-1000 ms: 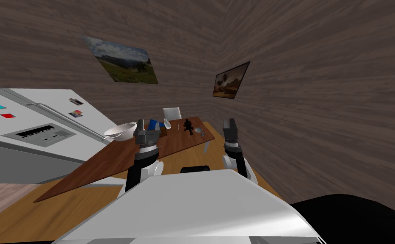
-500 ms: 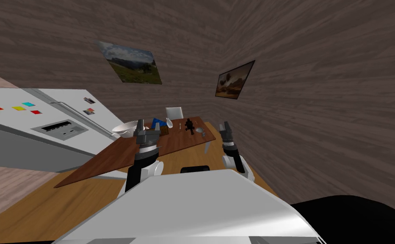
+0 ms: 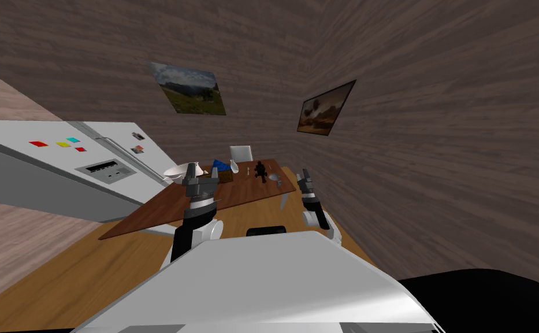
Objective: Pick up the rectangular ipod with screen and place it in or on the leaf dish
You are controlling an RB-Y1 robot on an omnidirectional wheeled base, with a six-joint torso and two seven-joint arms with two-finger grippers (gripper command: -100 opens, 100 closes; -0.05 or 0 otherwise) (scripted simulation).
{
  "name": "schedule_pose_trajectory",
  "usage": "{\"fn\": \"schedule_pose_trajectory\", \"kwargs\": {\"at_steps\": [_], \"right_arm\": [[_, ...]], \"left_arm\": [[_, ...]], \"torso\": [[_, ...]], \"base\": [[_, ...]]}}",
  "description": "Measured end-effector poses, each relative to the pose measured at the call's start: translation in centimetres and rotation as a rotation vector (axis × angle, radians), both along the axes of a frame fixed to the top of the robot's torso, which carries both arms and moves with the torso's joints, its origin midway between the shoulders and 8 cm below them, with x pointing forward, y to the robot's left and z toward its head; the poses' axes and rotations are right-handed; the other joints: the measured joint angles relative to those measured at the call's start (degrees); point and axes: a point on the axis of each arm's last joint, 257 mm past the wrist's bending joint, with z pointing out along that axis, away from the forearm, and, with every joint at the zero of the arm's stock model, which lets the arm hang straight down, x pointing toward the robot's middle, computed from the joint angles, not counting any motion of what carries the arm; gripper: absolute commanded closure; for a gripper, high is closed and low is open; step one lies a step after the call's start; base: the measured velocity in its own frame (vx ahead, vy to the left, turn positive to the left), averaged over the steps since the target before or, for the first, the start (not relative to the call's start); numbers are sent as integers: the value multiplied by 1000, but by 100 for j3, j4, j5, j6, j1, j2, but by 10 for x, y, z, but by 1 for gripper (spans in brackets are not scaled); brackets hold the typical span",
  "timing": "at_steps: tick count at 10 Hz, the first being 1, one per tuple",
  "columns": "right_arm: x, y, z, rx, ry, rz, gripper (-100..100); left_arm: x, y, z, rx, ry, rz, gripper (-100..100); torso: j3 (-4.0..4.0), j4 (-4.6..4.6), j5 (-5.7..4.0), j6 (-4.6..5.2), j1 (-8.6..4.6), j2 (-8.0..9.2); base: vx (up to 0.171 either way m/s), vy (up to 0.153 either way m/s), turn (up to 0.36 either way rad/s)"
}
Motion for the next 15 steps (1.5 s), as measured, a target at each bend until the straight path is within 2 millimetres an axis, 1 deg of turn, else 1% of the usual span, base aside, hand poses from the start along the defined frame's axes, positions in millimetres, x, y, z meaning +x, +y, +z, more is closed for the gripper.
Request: {"fn": "schedule_pose_trajectory", "kwargs": {"at_steps": [1,3,7,9,10,11,12,13,14,15], "right_arm": [[7,-4,-10,20,30,4,-100],[25,-11,-40,88,108,14,-100],[44,-27,-78,198,211,21,-100],[54,-40,-105,255,266,17,-100],[62,-44,-115,308,293,19,-100],[64,-50,-133,337,328,13,-100],[68,-56,-143,377,353,9,-100],[70,-57,-155,404,379,4,-100],[77,-60,-162,442,394,3,-100],[79,-64,-174,468,418,-4,-100]], "left_arm": [[0,0,0,0,0,0,0],[0,0,0,0,0,0,0],[0,0,0,0,0,0,0],[0,0,0,0,0,0,0],[0,0,0,0,0,0,0],[0,0,0,0,0,0,0],[0,0,0,0,0,0,0],[0,0,0,0,0,0,0],[0,0,0,0,0,0,0],[0,0,0,0,0,0,0]], "torso": [[0,0,0,2,-1,-2],[0,0,-1,0,-5,0],[-2,0,1,1,1,-3],[-3,-1,1,1,2,-5],[-2,0,1,0,1,-5],[-2,-1,0,3,0,-4],[-2,0,1,2,1,-5],[-3,-1,1,3,4,-6],[-3,-1,2,0,5,-7],[-4,-1,1,4,4,-8]], "base": [[-26,-21,108],[-33,-26,95],[-22,-11,74],[-23,-11,113],[-22,-15,71],[-22,-10,85],[-16,-7,45],[-18,-3,104],[-12,-5,53],[-13,-1,84]]}}
